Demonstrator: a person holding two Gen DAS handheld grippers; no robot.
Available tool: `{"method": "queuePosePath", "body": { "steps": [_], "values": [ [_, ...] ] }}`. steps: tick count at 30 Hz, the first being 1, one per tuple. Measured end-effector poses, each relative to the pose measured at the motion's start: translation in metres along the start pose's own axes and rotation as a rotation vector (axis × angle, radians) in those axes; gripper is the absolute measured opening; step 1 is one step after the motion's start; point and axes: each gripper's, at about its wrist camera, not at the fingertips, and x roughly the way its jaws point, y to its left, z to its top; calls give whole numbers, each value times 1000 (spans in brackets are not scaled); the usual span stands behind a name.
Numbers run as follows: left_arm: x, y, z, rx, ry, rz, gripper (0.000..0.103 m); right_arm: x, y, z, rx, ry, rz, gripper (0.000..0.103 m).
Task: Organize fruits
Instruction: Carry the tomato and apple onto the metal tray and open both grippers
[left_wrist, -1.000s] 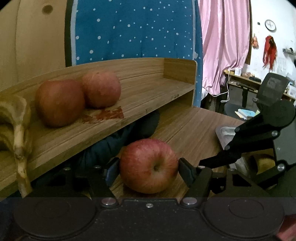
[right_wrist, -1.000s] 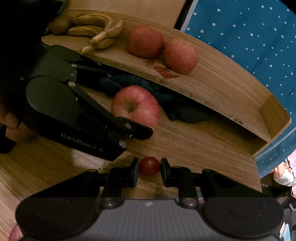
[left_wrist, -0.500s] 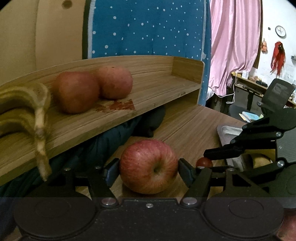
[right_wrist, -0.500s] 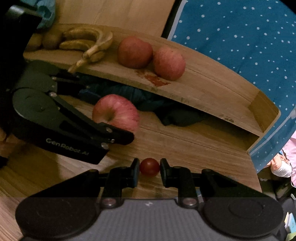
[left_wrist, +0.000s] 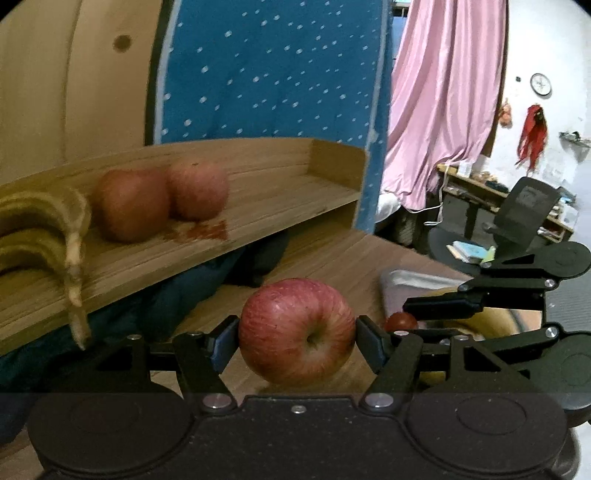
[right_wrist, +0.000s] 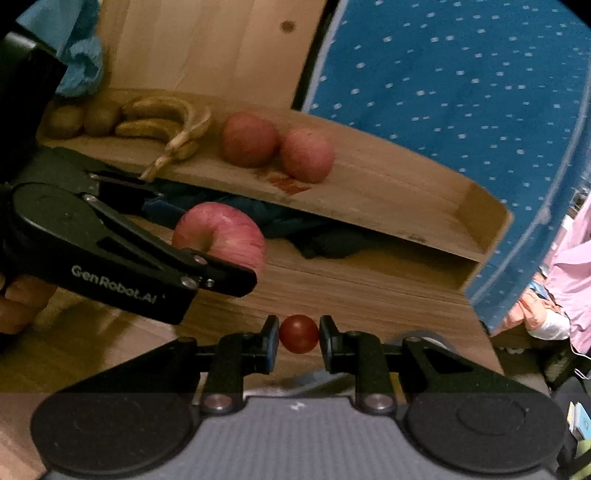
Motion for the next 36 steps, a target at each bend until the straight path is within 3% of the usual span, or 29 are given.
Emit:
{"method": "queuePosePath", "body": {
  "steps": [14,27,36],
  "values": [
    [-9,-61,1,45,-21,-139,69,-79,-50,-40,108,-25,-148,27],
    [-13,-108,-10,98,7,-235,69,-92,-58,-78,190,4,-168,27],
    [-5,-127,-19,127,45,-258,69,-91,-62,-95,221,17,-160,27]
  ]
}}
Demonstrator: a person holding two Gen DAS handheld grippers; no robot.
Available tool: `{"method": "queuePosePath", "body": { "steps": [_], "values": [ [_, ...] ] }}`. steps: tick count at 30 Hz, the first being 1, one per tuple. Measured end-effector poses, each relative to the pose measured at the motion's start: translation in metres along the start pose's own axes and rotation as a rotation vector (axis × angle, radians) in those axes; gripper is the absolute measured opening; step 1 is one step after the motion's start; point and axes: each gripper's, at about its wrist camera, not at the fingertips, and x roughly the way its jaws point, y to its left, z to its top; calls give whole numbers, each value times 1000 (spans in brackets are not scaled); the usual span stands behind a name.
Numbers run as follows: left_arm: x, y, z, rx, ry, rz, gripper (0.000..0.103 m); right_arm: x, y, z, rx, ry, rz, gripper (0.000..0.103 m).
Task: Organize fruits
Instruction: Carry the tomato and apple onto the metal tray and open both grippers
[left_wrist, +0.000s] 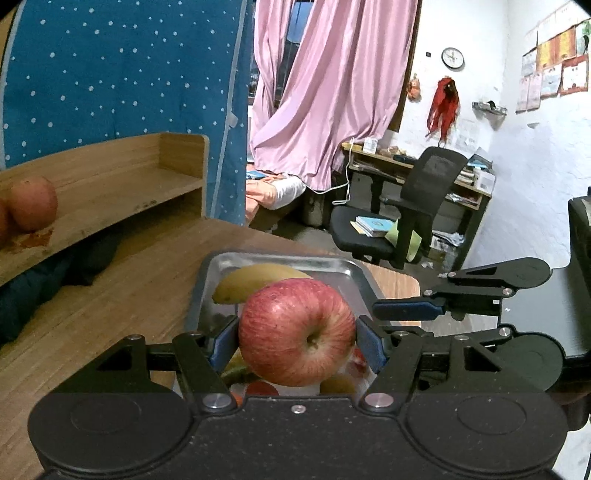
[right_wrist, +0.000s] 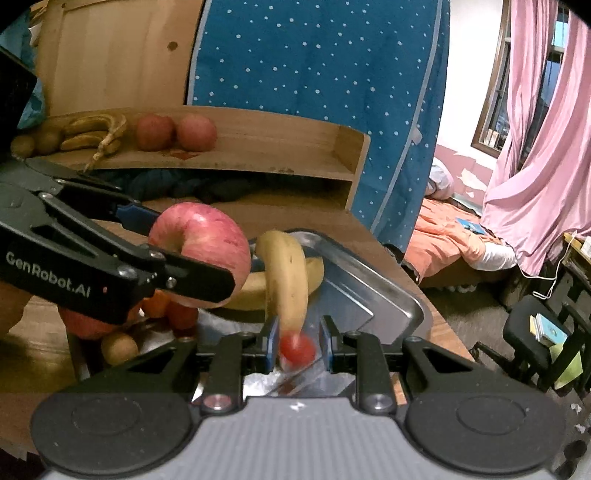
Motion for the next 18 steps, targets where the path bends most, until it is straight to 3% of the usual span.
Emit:
{"method": "queuePosePath", "body": {
  "steps": [18],
  "values": [
    [23,4,-1,5,63,3,69,6,-2,-9,21,21,7,27]
  ]
}}
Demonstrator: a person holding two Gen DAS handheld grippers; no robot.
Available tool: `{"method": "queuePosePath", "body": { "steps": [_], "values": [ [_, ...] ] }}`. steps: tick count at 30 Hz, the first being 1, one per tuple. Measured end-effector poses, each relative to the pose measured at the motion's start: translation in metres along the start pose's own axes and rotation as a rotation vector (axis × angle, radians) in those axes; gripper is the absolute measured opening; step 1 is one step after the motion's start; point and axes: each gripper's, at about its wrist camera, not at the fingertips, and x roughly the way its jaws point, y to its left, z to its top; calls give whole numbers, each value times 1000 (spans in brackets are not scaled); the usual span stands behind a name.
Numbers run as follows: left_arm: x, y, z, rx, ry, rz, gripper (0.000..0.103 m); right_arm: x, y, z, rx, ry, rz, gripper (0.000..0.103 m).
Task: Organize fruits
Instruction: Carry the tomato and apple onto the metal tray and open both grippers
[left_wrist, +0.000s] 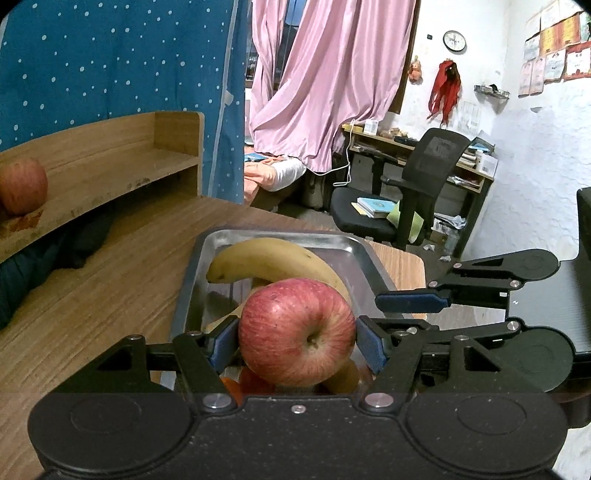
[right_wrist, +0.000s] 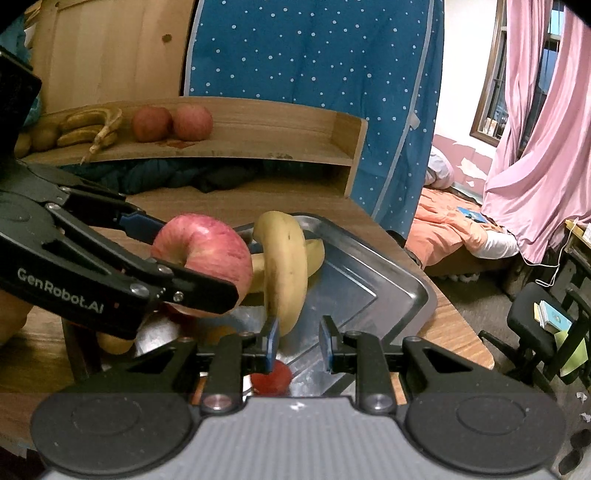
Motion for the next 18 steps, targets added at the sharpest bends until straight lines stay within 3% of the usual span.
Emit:
{"method": "queuePosePath", "body": {
  "steps": [11,18],
  "values": [
    [5,-1,0,4,8,0,70,2,-2,-3,25,-4,-9,31],
    [6,-1,-1,8,9,-1,70,-2,-4,-6,60,-21,-34,47]
  ]
}}
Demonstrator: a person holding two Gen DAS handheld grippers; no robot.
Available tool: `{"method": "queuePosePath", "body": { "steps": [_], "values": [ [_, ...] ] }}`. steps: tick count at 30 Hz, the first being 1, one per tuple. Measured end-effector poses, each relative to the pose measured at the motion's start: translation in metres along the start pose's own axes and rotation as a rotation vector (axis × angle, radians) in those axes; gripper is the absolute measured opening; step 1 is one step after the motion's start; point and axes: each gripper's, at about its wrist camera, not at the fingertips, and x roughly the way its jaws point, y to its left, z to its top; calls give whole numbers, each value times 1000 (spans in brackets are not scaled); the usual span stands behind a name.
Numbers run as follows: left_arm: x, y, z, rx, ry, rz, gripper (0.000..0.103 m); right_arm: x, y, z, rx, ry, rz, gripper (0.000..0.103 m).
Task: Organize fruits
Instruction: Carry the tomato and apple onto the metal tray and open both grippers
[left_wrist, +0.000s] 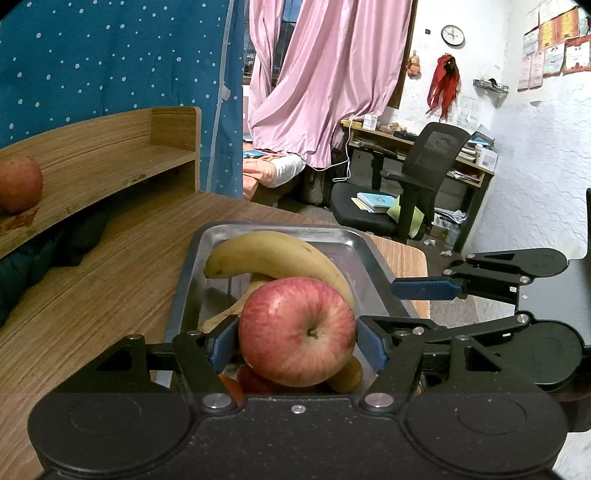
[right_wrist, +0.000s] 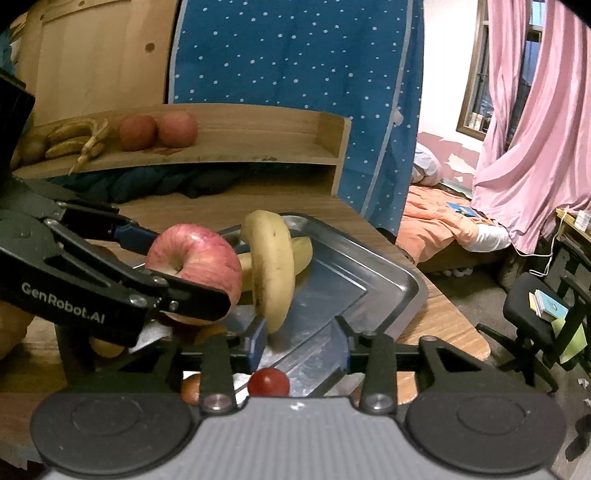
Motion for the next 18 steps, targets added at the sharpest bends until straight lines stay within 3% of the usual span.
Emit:
{"method": "queuePosePath", "body": {
  "steps": [10,18],
  "values": [
    [-3,3,2,-4,-32,3,70,-8,-3,-2,29,-16,-38,58],
    [-16,12,5,-34,-88,25,79,-18,-2,-1,68,-57,-78,73]
  ]
}}
